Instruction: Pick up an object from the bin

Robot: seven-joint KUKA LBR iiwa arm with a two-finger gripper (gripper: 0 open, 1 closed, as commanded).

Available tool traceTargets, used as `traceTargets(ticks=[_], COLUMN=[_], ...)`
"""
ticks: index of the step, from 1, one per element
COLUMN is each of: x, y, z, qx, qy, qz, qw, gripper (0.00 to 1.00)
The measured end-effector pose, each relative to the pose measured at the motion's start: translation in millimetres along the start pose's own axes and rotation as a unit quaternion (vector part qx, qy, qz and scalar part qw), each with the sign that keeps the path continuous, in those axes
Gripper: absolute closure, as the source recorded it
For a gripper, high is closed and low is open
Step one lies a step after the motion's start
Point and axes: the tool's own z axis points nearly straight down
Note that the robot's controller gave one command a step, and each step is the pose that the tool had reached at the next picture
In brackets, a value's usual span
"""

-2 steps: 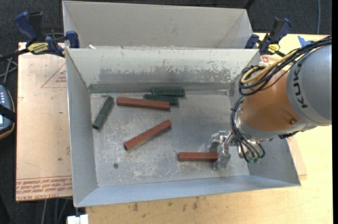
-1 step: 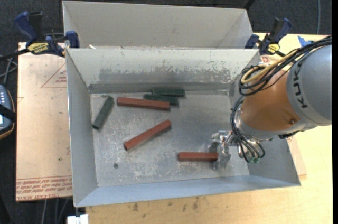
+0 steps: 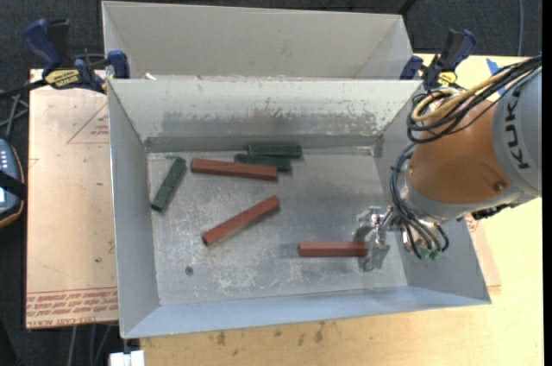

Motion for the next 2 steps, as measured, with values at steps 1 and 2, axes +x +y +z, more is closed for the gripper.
traceTargets(ticks=[1, 2], x=[-6.9, -20.6], y=[16.6, -8.9], z=[-59.2, -137.6], qx=[0.0, 0.001], qy=[-0.0023, -0.0049], qz=[0.012, -0.003], qw=[0.9999, 1.0], gripper=[1.0, 1.0])
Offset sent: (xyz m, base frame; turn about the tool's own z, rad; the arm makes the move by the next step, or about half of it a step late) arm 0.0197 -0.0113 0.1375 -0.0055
